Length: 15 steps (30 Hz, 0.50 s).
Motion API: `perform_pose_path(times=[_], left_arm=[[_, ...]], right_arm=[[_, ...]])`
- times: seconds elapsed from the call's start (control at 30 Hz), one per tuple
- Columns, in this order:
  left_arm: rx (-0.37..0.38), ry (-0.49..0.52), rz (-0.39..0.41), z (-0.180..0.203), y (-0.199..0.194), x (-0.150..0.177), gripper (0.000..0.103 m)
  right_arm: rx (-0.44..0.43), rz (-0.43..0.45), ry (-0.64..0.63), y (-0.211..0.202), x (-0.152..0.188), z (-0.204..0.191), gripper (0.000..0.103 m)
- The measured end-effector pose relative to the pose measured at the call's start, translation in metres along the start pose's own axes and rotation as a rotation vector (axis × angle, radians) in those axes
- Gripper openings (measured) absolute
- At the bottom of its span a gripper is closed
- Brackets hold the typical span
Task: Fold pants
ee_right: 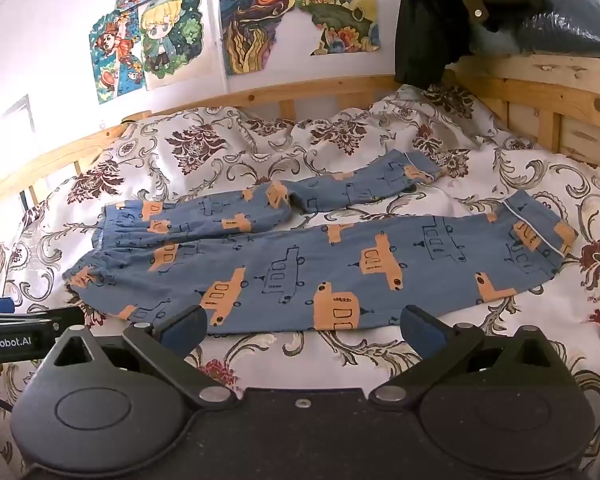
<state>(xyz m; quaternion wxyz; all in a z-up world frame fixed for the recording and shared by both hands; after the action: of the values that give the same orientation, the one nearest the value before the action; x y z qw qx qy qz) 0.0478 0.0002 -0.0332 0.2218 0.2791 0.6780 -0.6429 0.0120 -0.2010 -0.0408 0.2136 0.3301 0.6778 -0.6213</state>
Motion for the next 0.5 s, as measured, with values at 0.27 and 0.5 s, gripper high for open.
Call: perform_pose_path(times=[0.27, 0.5], left_arm=[[0.0, -0.008, -0.01, -0.0024, 0.0053, -0.0005, 0.103], [0.0, -0.008, -0.009, -0.0024, 0.003, 0.0006, 0.103]], right_arm=[[-0.003, -0.002, 0.002, 0.0002, 0.0001, 0.0006, 0.102], [-0.004, -0.003, 0.004, -0.0004, 0.0002, -0.0005, 0.102]])
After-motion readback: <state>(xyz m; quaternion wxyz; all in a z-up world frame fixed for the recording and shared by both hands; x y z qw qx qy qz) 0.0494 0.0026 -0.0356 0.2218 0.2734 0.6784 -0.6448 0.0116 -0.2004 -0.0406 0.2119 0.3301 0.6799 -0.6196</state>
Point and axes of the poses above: each gripper's, at about its wrist camera, not at the fingertips, and y roughly the way its jaws point, z to its right, x to its underside, the point moved 6 cm from there along y, roughly the way its jaws point, and after that the axes turned 14 degrees about -z, right-handed, at the moved point
